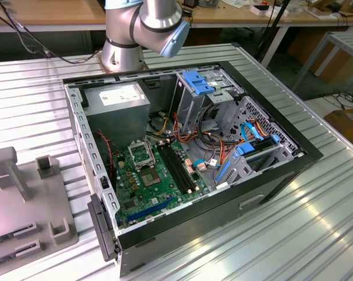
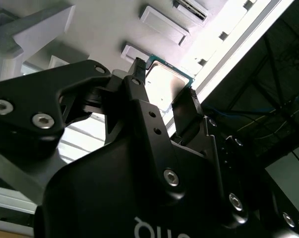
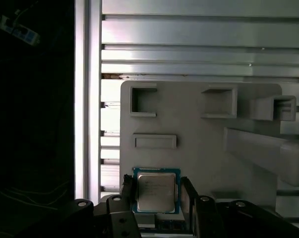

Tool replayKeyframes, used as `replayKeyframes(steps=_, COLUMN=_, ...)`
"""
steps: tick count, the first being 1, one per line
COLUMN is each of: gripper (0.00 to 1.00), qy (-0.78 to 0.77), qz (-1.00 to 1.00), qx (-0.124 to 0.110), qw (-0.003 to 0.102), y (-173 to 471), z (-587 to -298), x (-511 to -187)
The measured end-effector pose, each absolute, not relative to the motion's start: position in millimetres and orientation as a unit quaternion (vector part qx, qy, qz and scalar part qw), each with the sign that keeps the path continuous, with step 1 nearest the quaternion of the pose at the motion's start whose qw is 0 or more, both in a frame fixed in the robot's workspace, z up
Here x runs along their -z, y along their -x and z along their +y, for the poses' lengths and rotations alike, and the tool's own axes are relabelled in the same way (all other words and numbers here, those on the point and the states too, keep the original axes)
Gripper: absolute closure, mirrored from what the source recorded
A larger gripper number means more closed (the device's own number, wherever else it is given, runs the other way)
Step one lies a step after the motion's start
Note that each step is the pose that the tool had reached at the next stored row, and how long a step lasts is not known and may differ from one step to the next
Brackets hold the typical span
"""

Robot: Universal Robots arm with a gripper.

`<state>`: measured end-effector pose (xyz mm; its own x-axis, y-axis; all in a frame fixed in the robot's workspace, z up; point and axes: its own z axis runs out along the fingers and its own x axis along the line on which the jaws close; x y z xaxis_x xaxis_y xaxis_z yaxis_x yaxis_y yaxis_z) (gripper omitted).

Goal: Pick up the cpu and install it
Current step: 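Pick up the cpu and move it towards the insertion slot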

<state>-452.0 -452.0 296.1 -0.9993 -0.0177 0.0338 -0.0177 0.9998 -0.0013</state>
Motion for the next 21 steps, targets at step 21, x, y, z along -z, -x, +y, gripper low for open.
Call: replayKeyframes(steps=21, gripper=0.53, qy=-0.009, qz=-1.0, qx=-0.001, qw=0.017, y=452, z=-452, x=-309)
